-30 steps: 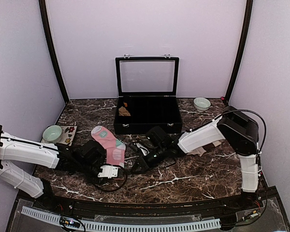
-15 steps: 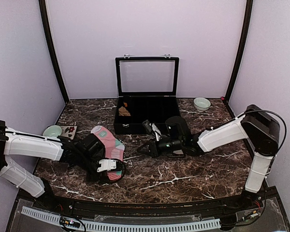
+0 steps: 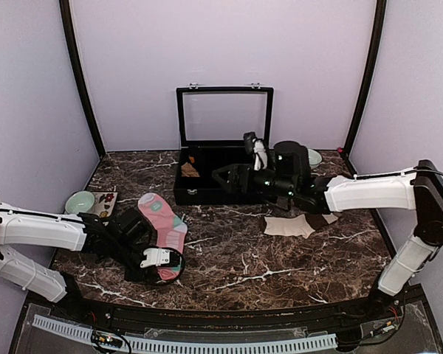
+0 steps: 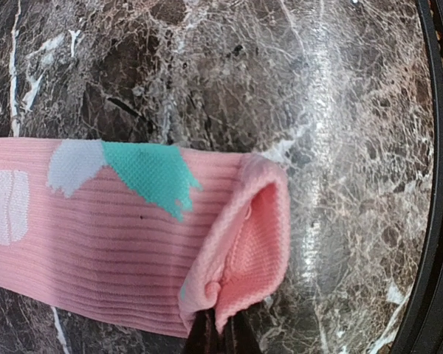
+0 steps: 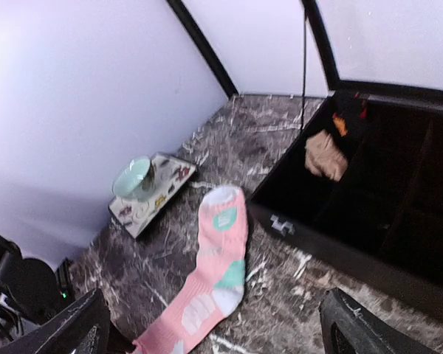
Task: Roll the socks
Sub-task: Roll the sock at the center of the board.
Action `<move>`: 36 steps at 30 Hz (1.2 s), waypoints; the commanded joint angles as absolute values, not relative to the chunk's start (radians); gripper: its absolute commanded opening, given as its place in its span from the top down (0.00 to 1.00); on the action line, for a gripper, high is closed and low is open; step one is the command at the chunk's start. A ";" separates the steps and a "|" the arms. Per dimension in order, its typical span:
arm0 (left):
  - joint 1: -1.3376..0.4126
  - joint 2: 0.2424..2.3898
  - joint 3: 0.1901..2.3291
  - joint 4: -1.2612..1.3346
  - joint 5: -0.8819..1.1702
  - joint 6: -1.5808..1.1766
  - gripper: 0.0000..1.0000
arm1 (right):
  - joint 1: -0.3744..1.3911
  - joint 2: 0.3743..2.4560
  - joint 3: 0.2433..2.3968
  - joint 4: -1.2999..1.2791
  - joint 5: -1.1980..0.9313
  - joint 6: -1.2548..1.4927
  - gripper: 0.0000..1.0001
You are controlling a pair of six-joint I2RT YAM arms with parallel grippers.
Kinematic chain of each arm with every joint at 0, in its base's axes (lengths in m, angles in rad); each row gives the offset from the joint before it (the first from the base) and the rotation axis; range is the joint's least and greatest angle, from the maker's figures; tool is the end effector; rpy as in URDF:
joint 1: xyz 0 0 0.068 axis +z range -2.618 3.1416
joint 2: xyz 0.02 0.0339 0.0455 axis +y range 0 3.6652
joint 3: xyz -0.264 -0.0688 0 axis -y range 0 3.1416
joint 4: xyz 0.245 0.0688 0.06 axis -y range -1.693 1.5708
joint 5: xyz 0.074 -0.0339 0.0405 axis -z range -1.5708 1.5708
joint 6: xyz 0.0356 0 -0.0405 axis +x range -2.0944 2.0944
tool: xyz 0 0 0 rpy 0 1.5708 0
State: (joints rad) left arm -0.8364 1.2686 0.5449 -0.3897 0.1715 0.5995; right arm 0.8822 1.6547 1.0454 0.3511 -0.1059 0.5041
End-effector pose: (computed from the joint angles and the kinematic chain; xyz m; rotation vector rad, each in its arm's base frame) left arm 0.1382 -0.1621 0.1504 1.8113 1.9919 -0.3038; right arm 0.2406 0.2982 0.2576 -0.4477 1.9133 1.0462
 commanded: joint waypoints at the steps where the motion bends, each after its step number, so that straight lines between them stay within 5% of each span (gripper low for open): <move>1: -0.831 1.232 0.515 -0.478 0.207 0.641 1.00 | 0.780 1.700 1.019 0.436 -0.222 0.552 0.00; 3: -0.831 1.222 0.509 -0.500 0.214 0.667 1.00 | 0.876 1.804 1.230 0.136 0.006 0.363 0.00; 6: -0.831 1.212 0.502 -0.530 0.226 0.708 1.00 | 0.933 1.970 1.424 -0.022 0.003 0.310 0.10; 14: -0.831 1.198 0.507 -0.563 0.238 0.743 1.00 | 1.022 2.241 1.693 -0.082 -0.025 0.266 0.26; 29: -0.831 1.224 0.537 -0.567 0.245 0.759 1.00 | 1.101 2.554 1.999 -0.175 0.154 0.186 0.37; 33: -0.831 1.230 0.541 -0.561 0.239 0.759 1.00 | 1.128 2.578 2.004 -0.144 0.163 0.162 0.48; 36: -0.832 1.228 0.531 -0.549 0.229 0.756 1.00 | 1.141 2.576 2.000 -0.148 0.187 0.145 0.70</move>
State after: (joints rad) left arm -0.8349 1.2217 0.5343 -0.5152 0.2283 0.7486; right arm 1.1114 2.5378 1.9919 -0.1364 0.1509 0.1761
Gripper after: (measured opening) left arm 0.037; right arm 0.438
